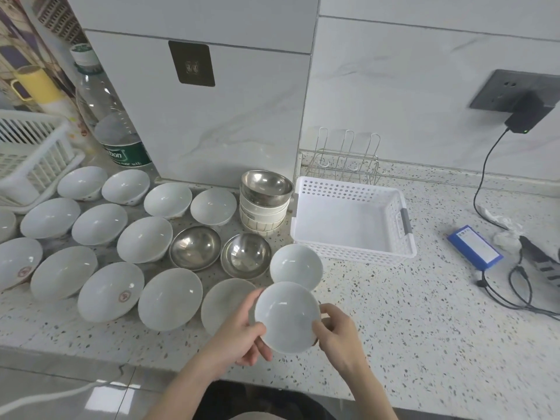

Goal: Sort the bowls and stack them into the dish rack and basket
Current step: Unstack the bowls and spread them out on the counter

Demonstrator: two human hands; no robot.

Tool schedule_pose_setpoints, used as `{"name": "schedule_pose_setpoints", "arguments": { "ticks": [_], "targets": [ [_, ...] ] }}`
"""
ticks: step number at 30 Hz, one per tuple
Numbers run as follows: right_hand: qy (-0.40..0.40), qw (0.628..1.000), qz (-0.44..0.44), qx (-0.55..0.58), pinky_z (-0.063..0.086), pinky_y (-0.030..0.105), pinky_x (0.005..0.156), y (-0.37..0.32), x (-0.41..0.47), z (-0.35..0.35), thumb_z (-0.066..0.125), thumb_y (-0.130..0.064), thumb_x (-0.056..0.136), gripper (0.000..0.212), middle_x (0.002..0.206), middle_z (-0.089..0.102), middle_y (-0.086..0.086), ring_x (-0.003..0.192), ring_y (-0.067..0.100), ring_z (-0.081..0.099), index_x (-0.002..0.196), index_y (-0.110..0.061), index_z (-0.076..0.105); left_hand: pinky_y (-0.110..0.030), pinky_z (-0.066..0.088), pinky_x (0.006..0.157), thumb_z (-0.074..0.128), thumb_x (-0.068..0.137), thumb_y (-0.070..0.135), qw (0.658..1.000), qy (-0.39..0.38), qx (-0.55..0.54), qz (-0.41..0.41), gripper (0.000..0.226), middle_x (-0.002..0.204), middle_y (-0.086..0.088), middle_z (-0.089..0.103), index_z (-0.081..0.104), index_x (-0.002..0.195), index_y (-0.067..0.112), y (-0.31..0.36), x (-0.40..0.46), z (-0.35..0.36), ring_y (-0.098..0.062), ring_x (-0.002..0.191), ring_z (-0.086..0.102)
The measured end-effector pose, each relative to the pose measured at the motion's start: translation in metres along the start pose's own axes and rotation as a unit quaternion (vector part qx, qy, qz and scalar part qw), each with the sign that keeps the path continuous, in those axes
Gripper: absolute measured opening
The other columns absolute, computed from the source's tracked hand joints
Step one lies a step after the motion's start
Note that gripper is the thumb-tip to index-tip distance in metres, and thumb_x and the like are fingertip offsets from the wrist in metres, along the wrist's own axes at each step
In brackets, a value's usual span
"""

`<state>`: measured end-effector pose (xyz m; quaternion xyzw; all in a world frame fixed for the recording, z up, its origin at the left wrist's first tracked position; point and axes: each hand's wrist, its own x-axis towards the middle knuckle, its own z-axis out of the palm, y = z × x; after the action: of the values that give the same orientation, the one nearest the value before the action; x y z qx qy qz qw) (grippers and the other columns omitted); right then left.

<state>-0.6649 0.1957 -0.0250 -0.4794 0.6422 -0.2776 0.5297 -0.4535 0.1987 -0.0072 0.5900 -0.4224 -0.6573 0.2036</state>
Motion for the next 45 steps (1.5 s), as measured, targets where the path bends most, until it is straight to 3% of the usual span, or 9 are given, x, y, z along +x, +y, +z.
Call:
{"name": "schedule_pose_setpoints", "arguments": {
  "ticks": [9,12,15,21,26,30,36,42,45],
  "targets": [
    [-0.005,0.995,0.013,-0.098,0.041,0.019,0.047,0.022,-0.003,-0.001,0.057,-0.011,0.083,0.012,0.063,0.068,0.016,0.049,0.009,0.054,0.090,-0.019,0.062,-0.021,0.049,0.049,0.063,0.079,0.044,0.994,0.035,0.099,0.020,0.078,0.072,0.002,0.073,0.007,0.129,0.066,-0.029,0.001,0.025,-0.006,0.050,0.062],
    [-0.004,0.995,0.018,-0.101,0.041,0.017,0.046,0.024,-0.002,0.001,0.057,-0.012,0.083,0.011,0.065,0.069,0.015,0.049,0.006,0.057,0.090,-0.019,0.062,-0.028,0.059,0.073,0.075,0.065,0.047,0.990,0.023,0.121,0.068,0.090,0.118,0.022,0.055,0.007,0.116,0.077,-0.027,0.001,0.025,-0.001,0.093,0.066],
    [-0.007,0.993,0.026,-0.112,0.041,0.016,0.045,0.025,0.000,0.000,0.056,-0.013,0.084,0.011,0.067,0.070,0.015,0.051,0.009,0.057,0.091,-0.020,0.061,-0.023,0.055,0.088,0.081,0.060,0.037,0.980,0.004,0.157,0.121,0.104,0.127,0.033,0.037,0.008,0.123,0.076,-0.024,0.000,0.028,0.015,0.113,0.047],
    [-0.024,0.990,0.027,-0.137,0.034,0.016,0.041,0.031,0.003,0.001,0.052,-0.013,0.086,0.012,0.067,0.070,0.014,0.042,0.003,0.048,0.094,-0.020,0.059,-0.014,0.052,0.074,0.077,0.063,0.026,0.970,0.023,0.194,0.142,0.102,0.119,0.029,0.046,0.009,0.119,0.077,-0.023,0.004,0.032,0.013,0.102,0.053],
    [-0.024,0.988,0.027,-0.148,0.035,0.014,0.041,0.033,0.007,0.000,0.051,-0.014,0.087,0.015,0.067,0.070,0.011,0.043,0.004,0.047,0.097,-0.021,0.058,-0.032,0.059,0.074,0.078,0.060,0.026,0.966,0.039,0.223,0.122,0.098,0.112,0.017,0.055,0.021,0.134,0.054,-0.025,0.011,0.034,-0.003,0.094,0.062],
    [-0.031,0.987,0.022,-0.155,0.030,0.015,0.039,0.035,0.009,-0.001,0.048,-0.013,0.088,0.016,0.058,0.063,0.005,0.038,0.004,0.040,0.099,-0.022,0.056,-0.016,0.052,0.064,0.078,0.059,0.031,0.962,0.046,0.245,0.108,0.102,0.106,0.024,0.056,0.012,0.129,0.063,-0.025,0.016,0.035,0.002,0.087,0.061],
    [-0.064,0.985,0.028,-0.158,0.027,0.018,0.040,0.034,0.010,-0.007,0.047,-0.016,0.090,0.018,0.055,0.059,-0.001,0.037,0.005,0.032,0.104,-0.023,0.055,-0.030,0.056,0.068,0.079,0.054,0.039,0.958,0.049,0.279,0.052,0.107,0.099,0.022,0.060,0.008,0.130,0.063,-0.025,0.018,0.032,-0.005,0.086,0.063],
    [-0.098,0.971,0.060,-0.208,0.038,0.023,0.044,0.014,0.024,-0.028,0.049,-0.037,0.094,0.017,0.066,0.073,-0.002,0.038,0.008,0.037,0.100,-0.030,0.063,-0.028,0.057,0.068,0.086,0.064,0.033,0.938,-0.042,0.342,-0.027,0.140,0.091,0.006,0.064,-0.029,0.143,0.049,-0.020,0.019,0.018,-0.010,0.077,0.065],
    [-0.050,0.975,0.038,-0.212,0.038,0.021,0.042,-0.009,0.041,-0.051,0.050,-0.038,0.097,0.014,0.066,0.073,-0.004,0.041,0.009,0.036,0.100,-0.031,0.062,-0.019,0.048,0.049,0.083,0.066,0.039,0.956,-0.078,0.282,-0.024,0.130,0.079,0.004,0.070,-0.017,0.149,0.050,-0.007,0.019,-0.007,-0.001,0.051,0.058]
  ]
}}
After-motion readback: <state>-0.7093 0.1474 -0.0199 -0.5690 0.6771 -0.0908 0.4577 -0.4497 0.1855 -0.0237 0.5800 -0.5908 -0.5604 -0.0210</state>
